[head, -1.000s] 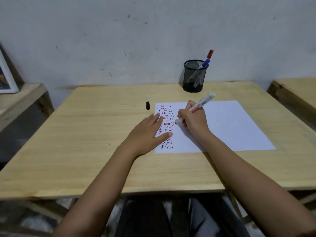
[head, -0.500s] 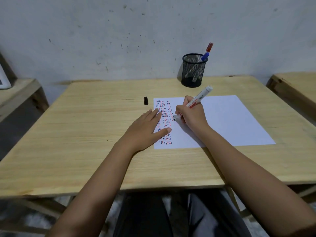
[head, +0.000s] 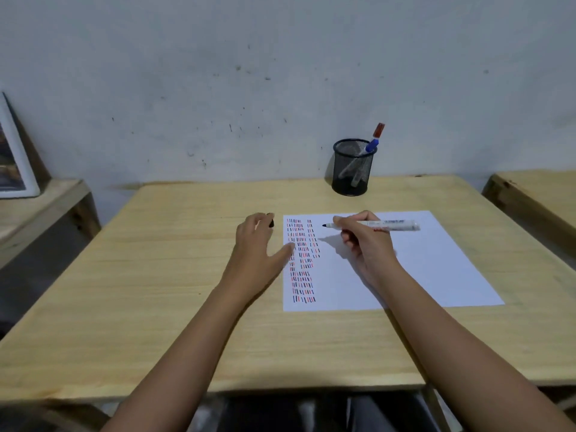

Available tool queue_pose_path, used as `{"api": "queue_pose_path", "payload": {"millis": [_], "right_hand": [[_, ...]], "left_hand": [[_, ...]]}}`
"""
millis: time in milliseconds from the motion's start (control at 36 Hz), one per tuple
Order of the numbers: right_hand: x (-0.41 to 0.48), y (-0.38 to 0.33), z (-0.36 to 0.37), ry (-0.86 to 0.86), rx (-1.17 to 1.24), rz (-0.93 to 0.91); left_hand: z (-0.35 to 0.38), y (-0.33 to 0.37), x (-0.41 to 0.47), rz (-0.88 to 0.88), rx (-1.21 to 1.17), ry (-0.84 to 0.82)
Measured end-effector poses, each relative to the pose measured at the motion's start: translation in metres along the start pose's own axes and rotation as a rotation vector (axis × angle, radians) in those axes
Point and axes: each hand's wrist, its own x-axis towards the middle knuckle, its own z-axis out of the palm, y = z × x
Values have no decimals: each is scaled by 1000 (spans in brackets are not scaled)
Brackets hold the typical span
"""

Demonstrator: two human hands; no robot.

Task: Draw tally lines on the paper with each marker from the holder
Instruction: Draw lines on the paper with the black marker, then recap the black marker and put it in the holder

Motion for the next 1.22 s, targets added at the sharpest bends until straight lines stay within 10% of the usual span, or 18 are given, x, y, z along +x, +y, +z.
{"api": "queue_pose_path", "payload": {"millis": [361, 639, 1222], "right_hand": [[-3, -8, -2, 13, 129, 49], [1, -34, 14, -35, 284, 59], [4, -49, 20, -156, 162, 12]], "left_hand": [[7, 2, 56, -224, 24, 76], [1, 52, 47, -397, -1197, -29], [-6, 75, 39, -279, -1214, -128]]}}
